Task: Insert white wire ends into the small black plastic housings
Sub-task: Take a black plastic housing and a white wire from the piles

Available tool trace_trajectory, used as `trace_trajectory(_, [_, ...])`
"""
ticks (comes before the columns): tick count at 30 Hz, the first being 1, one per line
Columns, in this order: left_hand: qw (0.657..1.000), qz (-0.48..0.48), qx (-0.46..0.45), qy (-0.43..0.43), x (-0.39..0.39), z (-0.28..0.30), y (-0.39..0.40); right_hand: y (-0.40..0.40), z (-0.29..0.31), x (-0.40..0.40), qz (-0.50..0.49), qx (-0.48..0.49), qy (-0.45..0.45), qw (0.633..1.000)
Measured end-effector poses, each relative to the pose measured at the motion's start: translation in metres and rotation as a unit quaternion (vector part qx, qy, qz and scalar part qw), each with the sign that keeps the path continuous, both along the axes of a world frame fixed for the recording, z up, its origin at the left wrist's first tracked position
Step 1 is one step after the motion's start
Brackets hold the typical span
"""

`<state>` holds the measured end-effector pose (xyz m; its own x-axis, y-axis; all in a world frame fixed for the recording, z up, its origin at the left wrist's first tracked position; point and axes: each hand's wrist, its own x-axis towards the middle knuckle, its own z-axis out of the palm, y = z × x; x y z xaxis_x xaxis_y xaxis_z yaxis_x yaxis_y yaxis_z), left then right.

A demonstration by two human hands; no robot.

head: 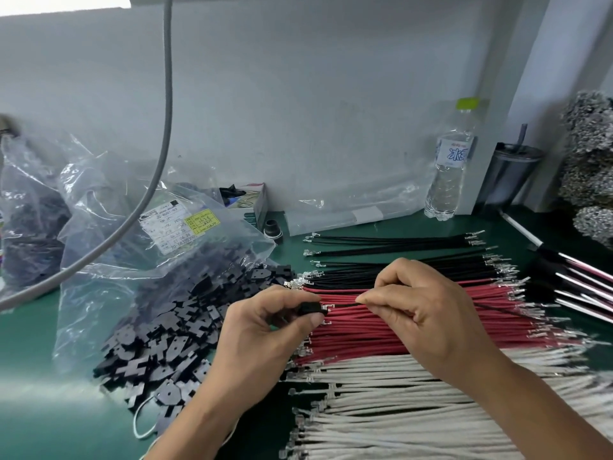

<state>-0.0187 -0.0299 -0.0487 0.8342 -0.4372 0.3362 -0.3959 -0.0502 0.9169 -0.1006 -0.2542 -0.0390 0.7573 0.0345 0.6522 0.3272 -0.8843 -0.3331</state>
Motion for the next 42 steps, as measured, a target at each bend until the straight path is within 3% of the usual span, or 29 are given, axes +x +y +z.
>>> trace_trajectory(7, [1.0, -0.024, 0.016, 0.006, -0.002, 0.003, 0.001, 0.0, 0.001, -0.002, 0.008, 0.021, 0.053, 0.998])
trace_trajectory(13, [0.999, -0.032, 0.006, 0.013, -0.001, 0.003, 0.001, 0.005, 0.005, -0.002, 0.013, 0.0, 0.033, 0.999])
trace_trajectory(17, [0.999, -0.038, 0.006, 0.008, -0.001, 0.002, 0.002, 0.01, 0.01, -0.002, 0.01, -0.067, 0.013, 0.998])
trace_trajectory(24, [0.998, -0.016, 0.052, -0.039, -0.002, -0.003, 0.0, 0.021, 0.004, 0.0, -0.005, -0.052, 0.014, 0.999])
trace_trajectory(30, [0.999, -0.005, 0.034, -0.006, -0.005, -0.001, -0.002, 0.02, -0.001, 0.001, -0.003, 0.008, 0.035, 0.999])
trace_trajectory(42, [0.999, -0.018, 0.038, -0.027, -0.007, -0.001, -0.001, 0.028, -0.002, 0.005, 0.02, -0.052, -0.018, 0.998])
